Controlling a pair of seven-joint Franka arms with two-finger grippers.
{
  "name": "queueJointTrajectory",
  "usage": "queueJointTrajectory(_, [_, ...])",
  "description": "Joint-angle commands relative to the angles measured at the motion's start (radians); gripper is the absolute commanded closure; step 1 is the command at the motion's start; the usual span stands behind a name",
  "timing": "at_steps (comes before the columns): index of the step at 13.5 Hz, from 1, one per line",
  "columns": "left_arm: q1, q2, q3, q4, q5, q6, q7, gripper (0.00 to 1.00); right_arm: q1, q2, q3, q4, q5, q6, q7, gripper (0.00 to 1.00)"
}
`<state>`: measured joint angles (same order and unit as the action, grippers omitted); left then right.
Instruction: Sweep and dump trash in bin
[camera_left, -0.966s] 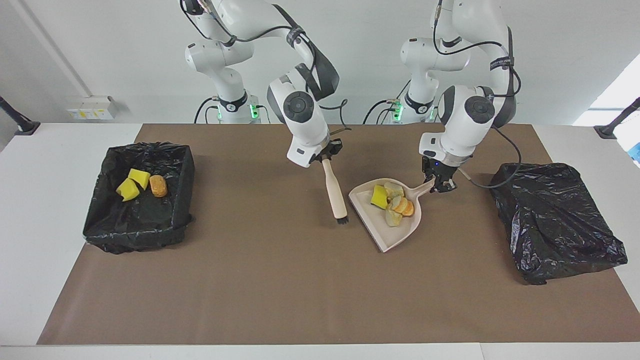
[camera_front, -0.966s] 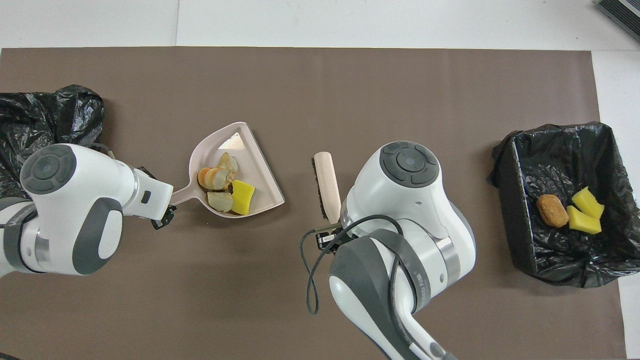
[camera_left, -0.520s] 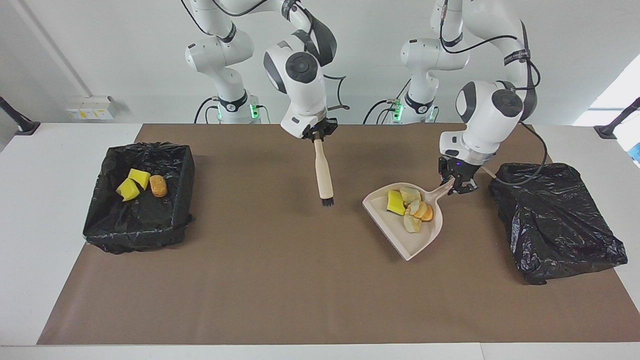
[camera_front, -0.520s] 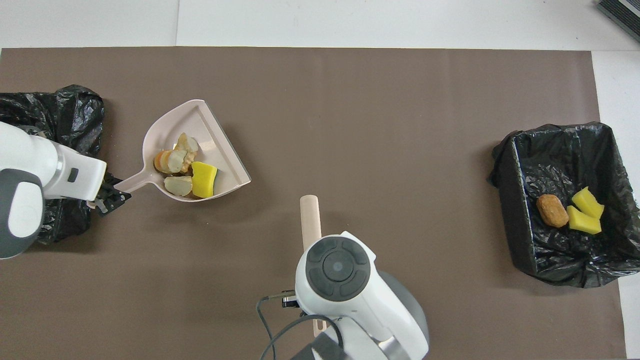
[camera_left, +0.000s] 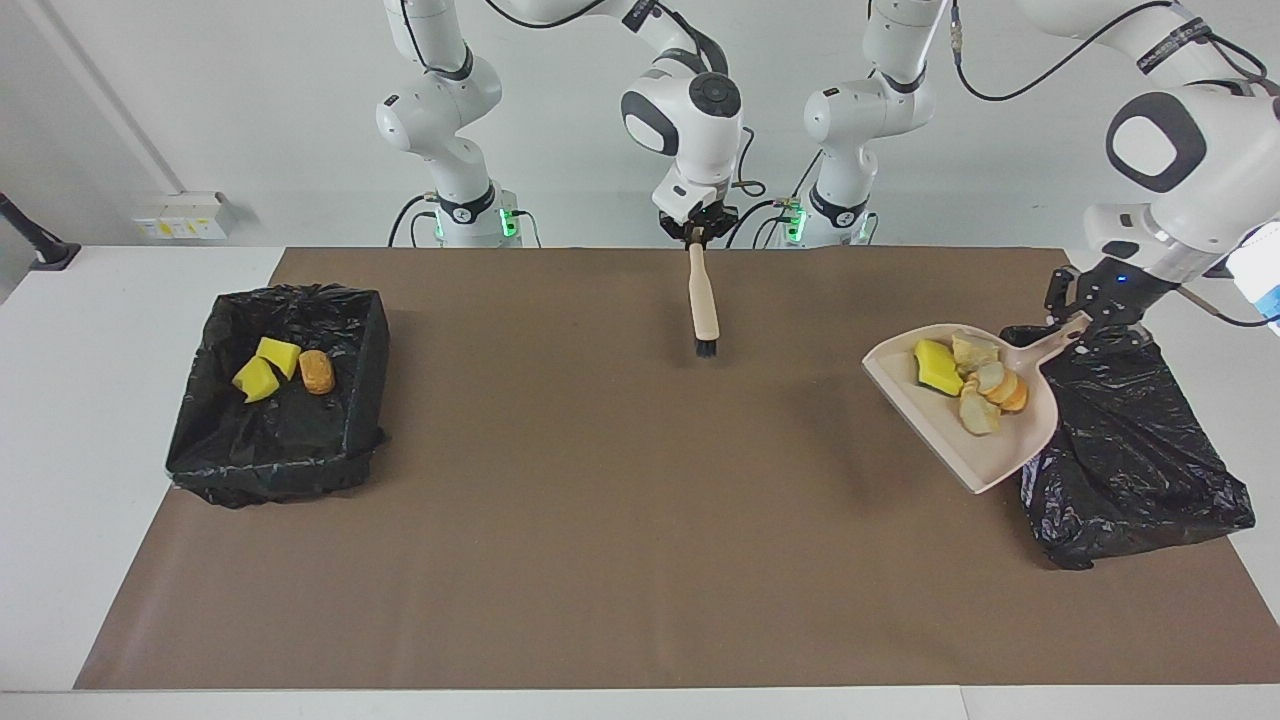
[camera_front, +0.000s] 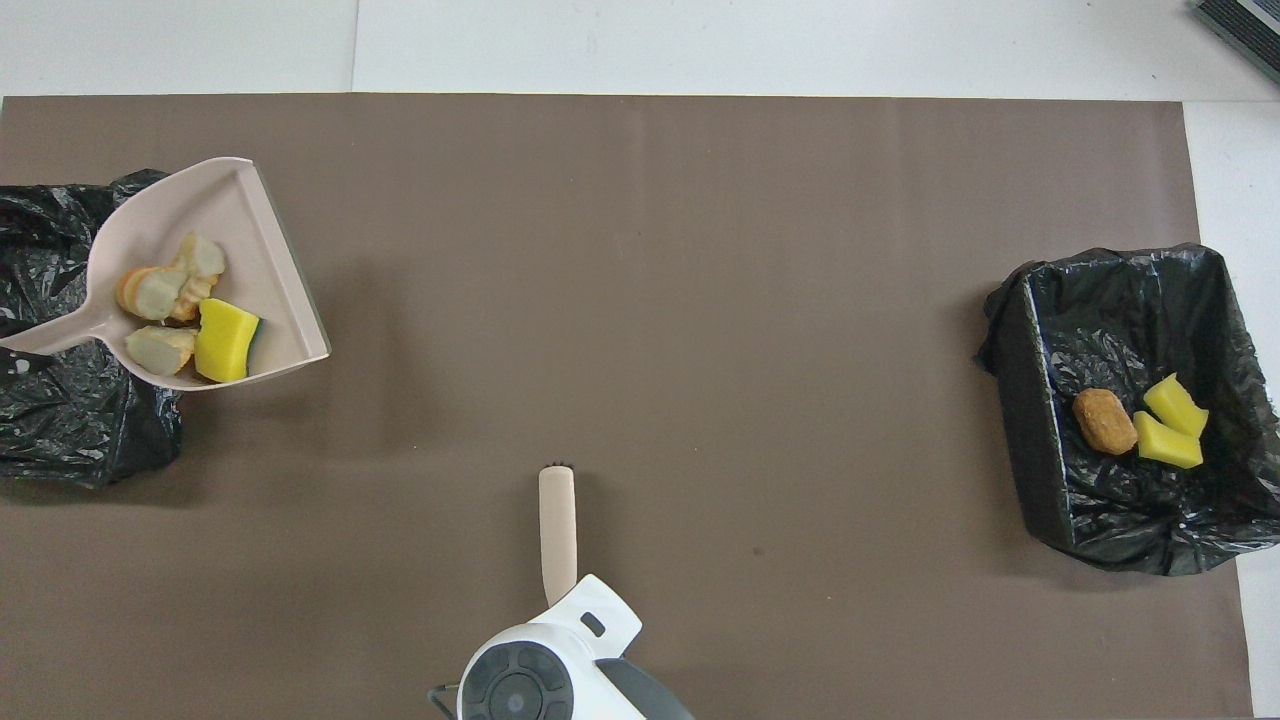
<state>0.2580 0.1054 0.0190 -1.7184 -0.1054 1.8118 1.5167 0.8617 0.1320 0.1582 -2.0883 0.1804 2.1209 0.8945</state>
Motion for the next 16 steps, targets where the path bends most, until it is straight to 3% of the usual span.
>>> queueJointTrajectory(1, [0.087,0.091,-0.010,0.149,-0.005,-0.039,0.149,1.00,0.002,0.023,-0.002,-0.006,-0.027,0.033,0.015,1.00])
queueJointTrajectory(2, [0.113,0.102,-0.010,0.169,0.021,-0.032,0.181,1.00,0.002,0.030,-0.002,-0.006,-0.027,0.033,0.015,1.00])
queueJointTrajectory(3, [0.141,0.109,-0.010,0.177,0.051,-0.023,0.230,1.00,0.003,0.032,-0.002,-0.003,-0.027,0.025,0.014,0.79])
queueJointTrajectory(4, [0.161,0.115,-0.010,0.184,0.076,0.001,0.282,1.00,0.003,0.034,-0.003,0.010,-0.038,0.001,0.014,0.01])
queueJointTrajectory(8, [0.236,0.140,-0.008,0.184,0.130,0.115,0.283,1.00,-0.035,0.035,-0.006,0.135,-0.075,-0.166,-0.002,0.00])
queueJointTrajectory(11, [0.228,0.140,-0.002,0.178,0.355,0.133,0.237,1.00,-0.122,0.012,-0.005,0.215,-0.084,-0.297,-0.129,0.00])
queueJointTrajectory(16, [0.167,0.140,-0.002,0.169,0.533,0.124,0.042,1.00,-0.304,-0.022,-0.012,0.374,-0.088,-0.534,-0.451,0.00])
